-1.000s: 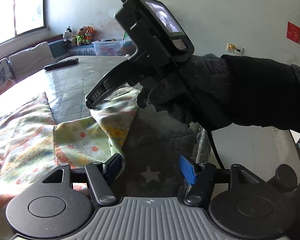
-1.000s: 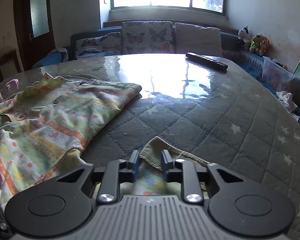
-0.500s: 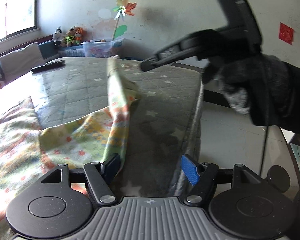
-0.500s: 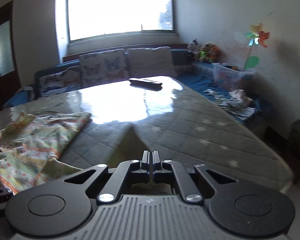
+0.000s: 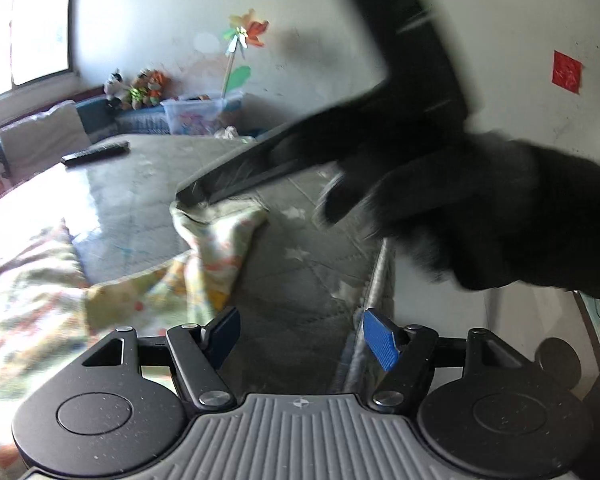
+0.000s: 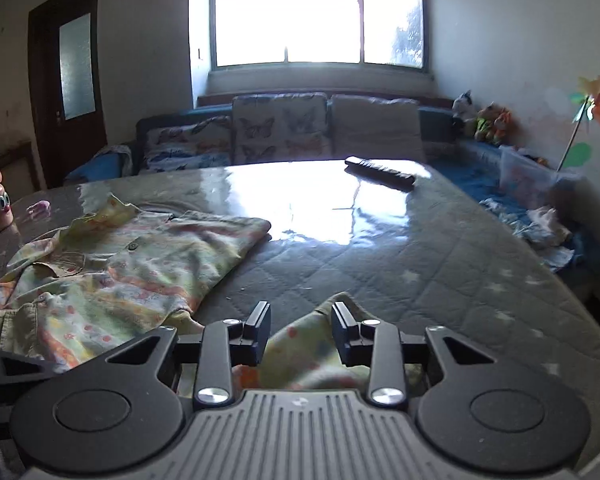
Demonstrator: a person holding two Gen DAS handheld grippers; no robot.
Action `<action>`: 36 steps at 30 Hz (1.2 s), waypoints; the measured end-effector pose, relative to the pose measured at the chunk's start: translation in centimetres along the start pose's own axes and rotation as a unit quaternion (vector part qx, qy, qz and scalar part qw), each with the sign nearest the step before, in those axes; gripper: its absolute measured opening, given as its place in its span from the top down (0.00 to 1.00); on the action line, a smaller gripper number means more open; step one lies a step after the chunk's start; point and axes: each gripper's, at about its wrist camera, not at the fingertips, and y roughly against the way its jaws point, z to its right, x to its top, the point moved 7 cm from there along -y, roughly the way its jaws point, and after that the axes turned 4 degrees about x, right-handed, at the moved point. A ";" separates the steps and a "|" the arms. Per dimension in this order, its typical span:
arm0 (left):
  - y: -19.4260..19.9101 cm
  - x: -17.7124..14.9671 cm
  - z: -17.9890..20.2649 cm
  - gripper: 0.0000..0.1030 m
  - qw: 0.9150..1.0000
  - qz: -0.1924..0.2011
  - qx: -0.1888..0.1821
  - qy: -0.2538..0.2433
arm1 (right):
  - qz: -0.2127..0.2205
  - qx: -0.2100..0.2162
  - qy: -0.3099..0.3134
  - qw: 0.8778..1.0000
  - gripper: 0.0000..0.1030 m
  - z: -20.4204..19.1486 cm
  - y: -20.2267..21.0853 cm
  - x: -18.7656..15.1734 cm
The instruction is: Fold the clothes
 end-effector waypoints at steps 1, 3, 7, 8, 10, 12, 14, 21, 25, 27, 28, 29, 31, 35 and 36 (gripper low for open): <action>0.3 0.2 -0.3 0.31 1.000 0.005 0.005 0.000 | -0.009 0.003 -0.003 1.000 0.63 0.0 -0.9 0.1; 0.8 0.5 -1.0 0.30 1.000 0.013 0.018 0.002 | -0.033 -0.005 -0.008 0.999 0.63 0.1 -3.5 -0.5; 1.3 0.7 -2.9 0.30 0.999 0.016 0.045 0.026 | -0.059 -0.014 -0.019 0.998 0.79 0.8 -5.2 -1.9; 1.2 0.7 -3.3 0.30 0.998 0.014 0.046 0.035 | -0.055 -0.021 -0.020 0.998 0.86 1.0 -4.7 -2.0; 0.9 0.7 -4.1 0.30 0.997 0.008 0.049 0.051 | -0.042 -0.028 -0.029 0.998 0.95 1.4 -3.4 -2.1; 0.4 0.7 -4.7 0.30 0.997 -0.001 0.047 0.064 | -0.025 -0.040 -0.040 0.998 0.97 2.2 -1.2 -2.3; -0.3 0.5 -4.7 0.30 0.997 -0.010 0.040 0.066 | -0.010 -0.053 -0.056 0.997 0.97 3.2 1.4 -2.5; -1.3 -0.7 -3.0 0.29 0.998 -0.028 0.006 0.057 | -0.024 -0.106 -0.111 0.988 0.93 5.9 7.1 -5.3; -1.7 -1.2 -2.4 0.29 0.998 -0.033 -0.007 0.049 | -0.017 -0.151 -0.099 0.984 0.87 6.3 8.4 -5.9; -1.8 -1.4 -2.2 0.28 0.998 -0.035 -0.007 0.046 | 0.000 -0.149 -0.084 0.985 0.84 6.1 8.6 -5.3; -1.8 -1.4 -2.1 0.28 0.998 -0.036 -0.005 0.045 | 0.001 -0.130 -0.083 0.988 0.79 5.8 8.2 -4.9; -1.7 -1.4 -2.1 0.28 0.998 -0.035 -0.002 0.046 | -0.005 -0.107 -0.086 0.991 0.77 5.5 7.5 -4.7; -1.3 -1.3 -2.4 0.28 0.998 -0.029 0.006 0.051 | -0.023 -0.062 -0.093 0.993 0.69 4.7 5.5 -4.8; -0.2 -0.6 -4.5 0.28 0.997 -0.013 0.038 0.064 | -0.061 -0.030 -0.083 0.994 0.65 3.8 1.7 -5.4; 0.1 -0.4 -5.3 0.27 0.997 -0.008 0.048 0.067 | -0.065 -0.030 -0.078 0.994 0.65 3.7 1.2 -5.4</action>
